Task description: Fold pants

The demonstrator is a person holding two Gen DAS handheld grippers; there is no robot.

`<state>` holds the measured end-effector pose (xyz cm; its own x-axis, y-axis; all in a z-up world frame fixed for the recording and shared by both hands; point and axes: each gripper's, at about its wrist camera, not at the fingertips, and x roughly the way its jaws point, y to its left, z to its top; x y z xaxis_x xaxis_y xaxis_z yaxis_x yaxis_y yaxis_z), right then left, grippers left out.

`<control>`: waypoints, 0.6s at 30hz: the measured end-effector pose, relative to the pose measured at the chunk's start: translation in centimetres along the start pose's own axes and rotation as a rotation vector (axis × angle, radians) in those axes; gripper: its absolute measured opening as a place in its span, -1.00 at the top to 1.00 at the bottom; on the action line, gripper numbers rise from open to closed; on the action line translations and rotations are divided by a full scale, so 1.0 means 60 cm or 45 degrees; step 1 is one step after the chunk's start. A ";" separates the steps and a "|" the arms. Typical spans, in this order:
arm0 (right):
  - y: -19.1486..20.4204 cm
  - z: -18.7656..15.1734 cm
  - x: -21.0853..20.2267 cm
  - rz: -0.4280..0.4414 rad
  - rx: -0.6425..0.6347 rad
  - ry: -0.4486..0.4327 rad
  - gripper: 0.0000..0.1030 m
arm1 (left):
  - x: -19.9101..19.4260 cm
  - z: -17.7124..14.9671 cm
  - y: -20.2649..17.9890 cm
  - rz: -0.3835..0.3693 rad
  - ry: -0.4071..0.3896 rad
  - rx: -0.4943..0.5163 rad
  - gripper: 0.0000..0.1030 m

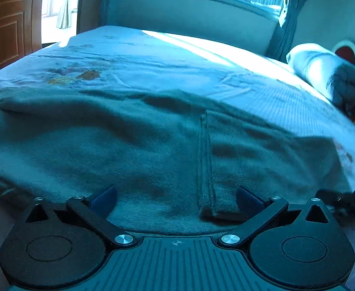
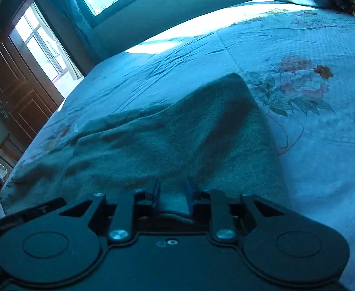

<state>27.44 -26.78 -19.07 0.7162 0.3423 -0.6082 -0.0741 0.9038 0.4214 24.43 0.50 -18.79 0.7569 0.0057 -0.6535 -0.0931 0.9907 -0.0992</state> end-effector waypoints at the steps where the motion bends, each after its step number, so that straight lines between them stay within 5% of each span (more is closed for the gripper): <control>1: 0.003 0.005 -0.021 -0.003 0.003 -0.062 0.56 | -0.002 -0.002 -0.005 0.007 -0.017 0.035 -1.00; 4: 0.010 0.032 -0.053 0.023 -0.071 -0.243 0.51 | -0.034 0.009 0.021 -0.014 -0.056 -0.058 -1.00; 6: 0.001 0.074 -0.034 -0.013 -0.070 -0.249 0.43 | -0.057 0.011 0.044 0.021 -0.100 -0.073 -1.00; 9: -0.030 0.137 0.048 -0.108 -0.046 -0.092 0.43 | -0.086 0.015 0.100 0.073 -0.163 -0.142 -1.00; 12: -0.085 0.146 0.107 -0.116 0.085 0.045 0.66 | -0.110 0.015 0.175 0.169 -0.200 -0.217 -1.00; 14: -0.073 0.137 0.062 -0.072 0.077 -0.048 0.38 | -0.127 0.006 0.230 0.229 -0.210 -0.283 -1.00; 18: -0.045 0.074 -0.037 0.030 -0.001 -0.259 0.29 | -0.144 -0.025 0.326 0.309 -0.195 -0.427 -1.00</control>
<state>29.13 -31.13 -15.87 0.8399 0.3044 -0.4494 -0.0931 0.8964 0.4333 15.10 19.65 -16.19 0.7720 0.2778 -0.5718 -0.4658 0.8593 -0.2114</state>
